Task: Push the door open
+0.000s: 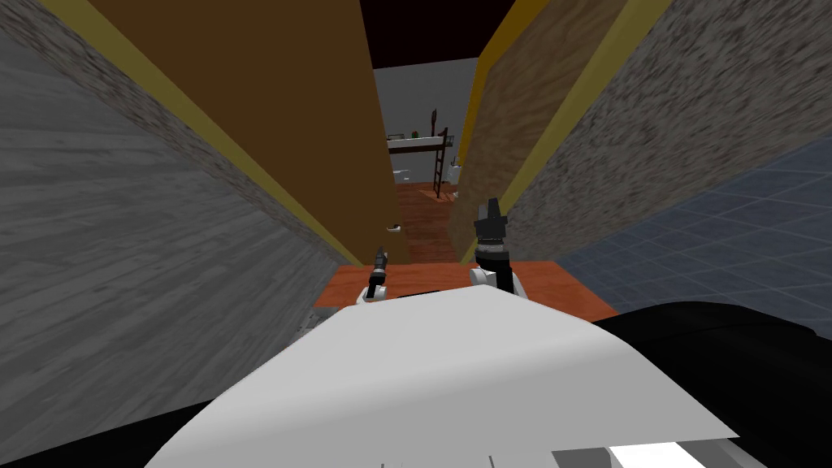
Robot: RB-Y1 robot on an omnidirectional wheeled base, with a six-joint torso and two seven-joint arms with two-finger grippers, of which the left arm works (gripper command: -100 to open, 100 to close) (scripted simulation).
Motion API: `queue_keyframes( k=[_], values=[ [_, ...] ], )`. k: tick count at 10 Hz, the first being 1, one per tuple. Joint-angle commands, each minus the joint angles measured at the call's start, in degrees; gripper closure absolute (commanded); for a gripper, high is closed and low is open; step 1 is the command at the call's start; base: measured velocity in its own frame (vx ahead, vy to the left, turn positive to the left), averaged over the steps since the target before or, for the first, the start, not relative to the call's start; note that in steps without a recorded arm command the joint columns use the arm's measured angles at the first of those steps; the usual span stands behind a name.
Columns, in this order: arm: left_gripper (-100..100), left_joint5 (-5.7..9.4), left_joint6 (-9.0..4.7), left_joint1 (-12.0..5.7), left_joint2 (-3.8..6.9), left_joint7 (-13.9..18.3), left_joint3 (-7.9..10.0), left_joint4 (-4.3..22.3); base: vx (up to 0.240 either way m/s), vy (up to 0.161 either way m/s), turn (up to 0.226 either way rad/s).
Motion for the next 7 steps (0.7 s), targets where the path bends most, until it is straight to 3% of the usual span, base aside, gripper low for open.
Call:
queue_keyframes(
  k=[1,7],
  values=[
    [-100,0.1,-0.44,-0.83,0.14,0.2,0.02,1.7,0.058,-0.009,0.003],
    [-100,0.44,-2.28,-4.65,0.03,1.5,-0.82,11.5,0.107,-0.01,0.012]
  ],
)
